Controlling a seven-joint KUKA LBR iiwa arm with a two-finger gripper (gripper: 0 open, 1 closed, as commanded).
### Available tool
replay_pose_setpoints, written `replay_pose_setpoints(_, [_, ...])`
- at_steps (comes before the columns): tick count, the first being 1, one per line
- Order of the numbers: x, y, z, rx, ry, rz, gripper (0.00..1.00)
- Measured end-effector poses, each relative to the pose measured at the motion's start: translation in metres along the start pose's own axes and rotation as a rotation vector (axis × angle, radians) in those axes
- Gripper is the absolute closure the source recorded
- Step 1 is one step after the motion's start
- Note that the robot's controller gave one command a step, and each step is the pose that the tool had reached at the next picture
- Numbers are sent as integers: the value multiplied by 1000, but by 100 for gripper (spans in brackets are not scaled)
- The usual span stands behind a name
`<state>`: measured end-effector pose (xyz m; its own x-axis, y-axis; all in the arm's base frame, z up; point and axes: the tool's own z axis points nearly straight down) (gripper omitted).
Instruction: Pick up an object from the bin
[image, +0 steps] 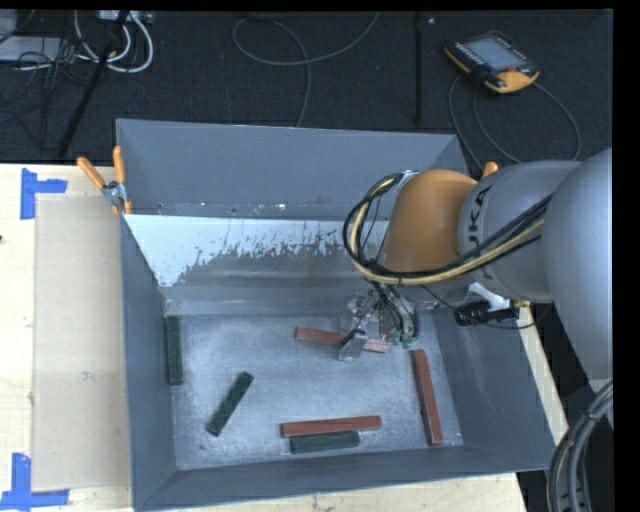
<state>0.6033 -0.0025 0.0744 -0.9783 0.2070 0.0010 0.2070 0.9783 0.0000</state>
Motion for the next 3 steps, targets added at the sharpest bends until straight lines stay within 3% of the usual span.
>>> replay_pose_setpoints(1, [0,0,0,0,0,0,100])
replay_pose_setpoints(2, [20,-14,-129,0,-2,-32,100])
replay_pose_setpoints(3, [20,-14,-128,0,-2,-32,100])
